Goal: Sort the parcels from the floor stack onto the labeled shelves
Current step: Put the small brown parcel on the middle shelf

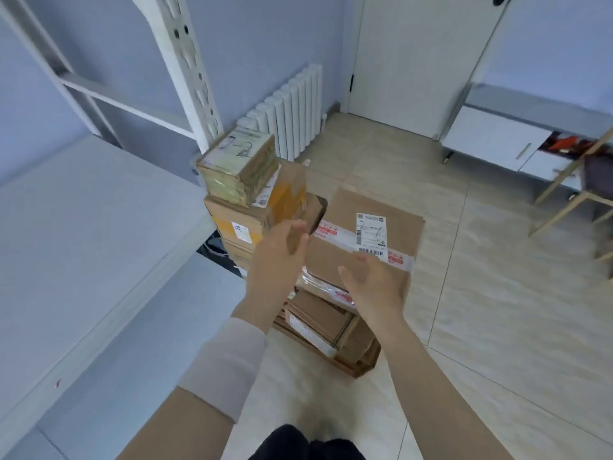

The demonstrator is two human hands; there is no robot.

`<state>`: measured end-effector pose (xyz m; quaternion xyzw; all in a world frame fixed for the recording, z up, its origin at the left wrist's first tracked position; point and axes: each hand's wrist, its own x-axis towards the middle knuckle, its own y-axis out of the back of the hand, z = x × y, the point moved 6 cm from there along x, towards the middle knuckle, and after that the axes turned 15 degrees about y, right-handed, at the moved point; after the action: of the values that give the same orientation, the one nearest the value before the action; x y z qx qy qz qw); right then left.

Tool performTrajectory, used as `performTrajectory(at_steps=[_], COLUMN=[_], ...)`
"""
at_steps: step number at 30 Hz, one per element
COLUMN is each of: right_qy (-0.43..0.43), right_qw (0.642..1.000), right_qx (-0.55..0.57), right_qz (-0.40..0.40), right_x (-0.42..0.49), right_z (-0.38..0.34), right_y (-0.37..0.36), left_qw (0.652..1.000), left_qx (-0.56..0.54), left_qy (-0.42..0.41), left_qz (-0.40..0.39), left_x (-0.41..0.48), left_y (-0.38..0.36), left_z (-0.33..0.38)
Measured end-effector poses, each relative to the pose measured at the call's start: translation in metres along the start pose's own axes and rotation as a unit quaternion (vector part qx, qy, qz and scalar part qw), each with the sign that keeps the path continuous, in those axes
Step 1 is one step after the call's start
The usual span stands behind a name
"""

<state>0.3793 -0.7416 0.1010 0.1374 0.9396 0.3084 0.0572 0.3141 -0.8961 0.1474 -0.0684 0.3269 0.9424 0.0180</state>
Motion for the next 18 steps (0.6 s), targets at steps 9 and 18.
performTrajectory(at_steps=[9,18], right_qy=[0.049,-0.023], right_qw=[0.988,0.960], right_qx=[0.147,0.273], right_qz=[-0.029,0.051], right_x=[0.097,0.159], right_z=[-0.092,-0.127], right_y=[-0.062,-0.123], left_qw=[0.976,0.950], left_qx=[-0.125,-0.240], left_qy=[0.069,0.199], left_qz=[0.162,0.038], left_x=[0.120,0.192], left_y=[0.117,0.110], left_z=[-0.018,-0.061])
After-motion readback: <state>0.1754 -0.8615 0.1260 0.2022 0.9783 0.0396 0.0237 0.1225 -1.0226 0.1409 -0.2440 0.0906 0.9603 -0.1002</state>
